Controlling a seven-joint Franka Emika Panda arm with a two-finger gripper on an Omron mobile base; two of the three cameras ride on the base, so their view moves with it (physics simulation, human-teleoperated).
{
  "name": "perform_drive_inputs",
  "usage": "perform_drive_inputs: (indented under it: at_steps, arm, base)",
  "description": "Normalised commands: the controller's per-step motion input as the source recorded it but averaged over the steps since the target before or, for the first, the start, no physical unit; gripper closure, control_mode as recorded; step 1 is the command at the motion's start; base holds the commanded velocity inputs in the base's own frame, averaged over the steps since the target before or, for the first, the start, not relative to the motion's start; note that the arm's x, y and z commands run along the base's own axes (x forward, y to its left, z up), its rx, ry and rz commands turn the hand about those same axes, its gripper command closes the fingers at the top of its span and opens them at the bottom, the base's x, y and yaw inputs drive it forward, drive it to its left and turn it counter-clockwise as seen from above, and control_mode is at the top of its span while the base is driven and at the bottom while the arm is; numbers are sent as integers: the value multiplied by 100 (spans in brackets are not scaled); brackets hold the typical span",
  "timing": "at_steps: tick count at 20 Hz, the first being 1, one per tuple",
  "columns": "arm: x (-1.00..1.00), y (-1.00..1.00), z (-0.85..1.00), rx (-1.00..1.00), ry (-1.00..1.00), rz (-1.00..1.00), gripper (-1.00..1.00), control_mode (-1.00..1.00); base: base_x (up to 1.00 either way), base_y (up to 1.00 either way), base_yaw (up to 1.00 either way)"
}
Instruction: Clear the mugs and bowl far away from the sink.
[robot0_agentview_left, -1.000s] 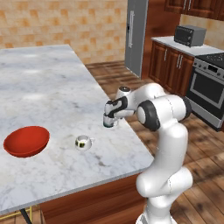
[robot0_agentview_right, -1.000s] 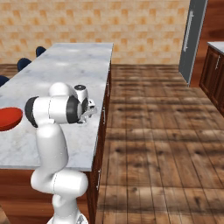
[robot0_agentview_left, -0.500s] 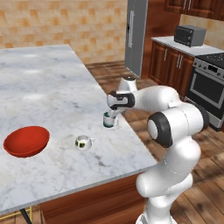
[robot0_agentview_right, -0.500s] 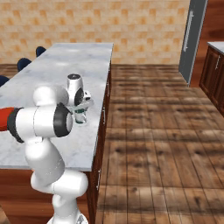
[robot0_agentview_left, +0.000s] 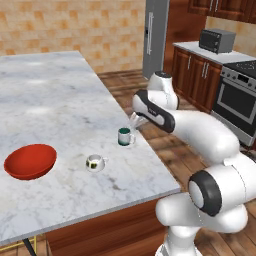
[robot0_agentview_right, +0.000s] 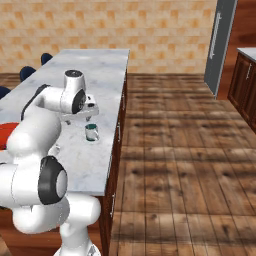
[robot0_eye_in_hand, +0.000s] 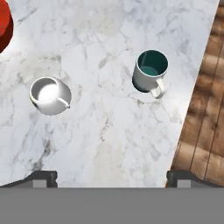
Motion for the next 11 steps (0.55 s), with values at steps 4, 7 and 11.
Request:
perform_drive_inputs:
  at_steps: [4, 7, 11]
  arm:
    - [-100, -4, 72, 2, -12, -8, -100, -100]
    - [-100, -29, 67, 0, -5, -14, -100, -100]
    - [-100, -51, 42, 3, -7, -15, -100, -100]
  base:
    - [0, 0, 0]
    - [0, 0, 0]
    - [0, 0, 0]
